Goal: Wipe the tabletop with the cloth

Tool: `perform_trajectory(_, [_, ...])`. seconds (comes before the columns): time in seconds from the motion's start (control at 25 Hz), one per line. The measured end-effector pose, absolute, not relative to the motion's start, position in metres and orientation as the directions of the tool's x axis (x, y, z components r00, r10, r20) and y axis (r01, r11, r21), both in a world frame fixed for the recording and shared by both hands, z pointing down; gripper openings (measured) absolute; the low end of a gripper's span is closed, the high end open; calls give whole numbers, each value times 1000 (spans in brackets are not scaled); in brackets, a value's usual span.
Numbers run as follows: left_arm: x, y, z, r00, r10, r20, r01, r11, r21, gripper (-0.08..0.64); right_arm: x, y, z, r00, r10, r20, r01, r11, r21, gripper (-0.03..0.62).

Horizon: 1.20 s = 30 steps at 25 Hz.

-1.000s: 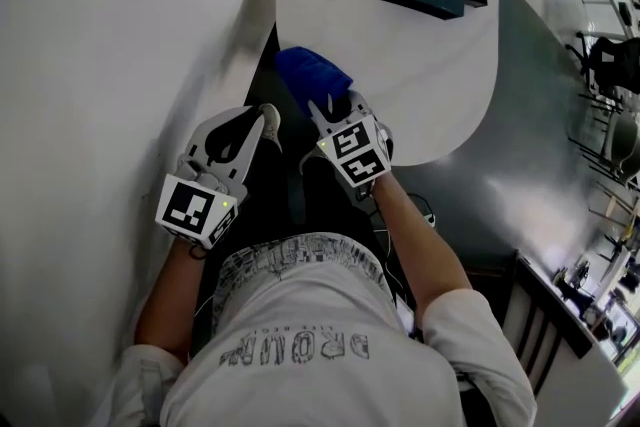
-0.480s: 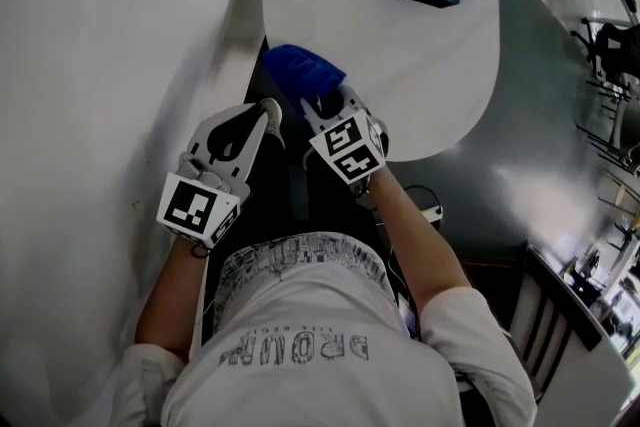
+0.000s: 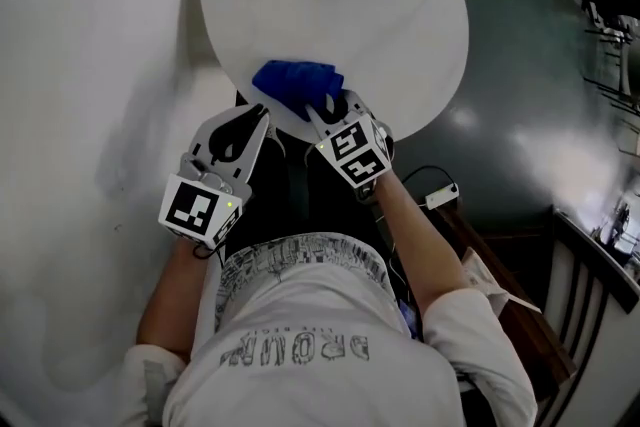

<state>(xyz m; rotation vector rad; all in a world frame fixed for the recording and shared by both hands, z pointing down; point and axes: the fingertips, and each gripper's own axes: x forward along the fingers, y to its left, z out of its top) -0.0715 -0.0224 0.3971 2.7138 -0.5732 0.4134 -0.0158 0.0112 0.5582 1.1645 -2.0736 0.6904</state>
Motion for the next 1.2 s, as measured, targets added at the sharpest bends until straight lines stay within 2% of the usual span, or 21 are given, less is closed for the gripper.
perform_trajectory(0.8, [83, 41, 387, 935, -57, 349, -146, -961, 235, 40, 174, 109, 557, -141, -648, 748, -989, 67, -129, 67])
perform_trajectory(1.2, [115, 50, 385, 935, 0, 354, -86, -970, 226, 40, 202, 131, 561, -105, -645, 757, -989, -14, -148, 67])
